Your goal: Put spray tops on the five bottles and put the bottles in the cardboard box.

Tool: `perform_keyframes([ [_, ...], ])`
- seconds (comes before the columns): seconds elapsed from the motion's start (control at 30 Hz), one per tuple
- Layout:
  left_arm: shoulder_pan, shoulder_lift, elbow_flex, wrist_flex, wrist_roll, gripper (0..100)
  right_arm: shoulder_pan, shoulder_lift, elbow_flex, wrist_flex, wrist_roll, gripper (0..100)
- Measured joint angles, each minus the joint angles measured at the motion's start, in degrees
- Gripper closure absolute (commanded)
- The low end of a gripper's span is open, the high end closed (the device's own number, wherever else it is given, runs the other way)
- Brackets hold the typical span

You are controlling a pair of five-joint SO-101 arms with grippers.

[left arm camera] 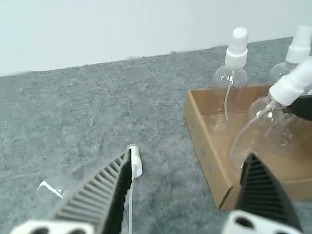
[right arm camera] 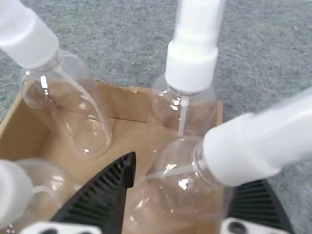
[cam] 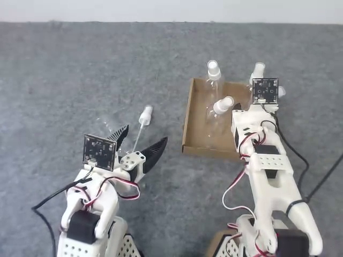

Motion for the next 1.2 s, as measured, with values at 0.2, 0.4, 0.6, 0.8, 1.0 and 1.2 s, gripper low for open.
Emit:
perform_keyframes([
  [0.2,0.0,0.0,0.35,-0.7,0.0,67,0.0,-7.56,0.0,7.74,0.0,74.2],
  [0.4,0.0,0.0,0.35,-0.7,0.0,67,0.0,-13.98,-0.26,11.6,0.0,74.2],
  [0.6,0.0,0.0,0.35,-0.7,0.0,67,0.0,-15.3,-5.71,18.81,0.0,74.2],
  [0.8,0.0,0.0,0.35,-0.7,0.0,67,0.0,-15.56,-12.66,26.11,0.0,74.2],
  [1.0,0.0,0.0,0.35,-0.7,0.0,67,-0.88,-15.56,-22.07,32.88,-0.09,74.2],
  [1.2,0.0,0.0,0.35,-0.7,0.0,67,-6.42,-15.56,-31.65,43.52,-0.18,74.2],
])
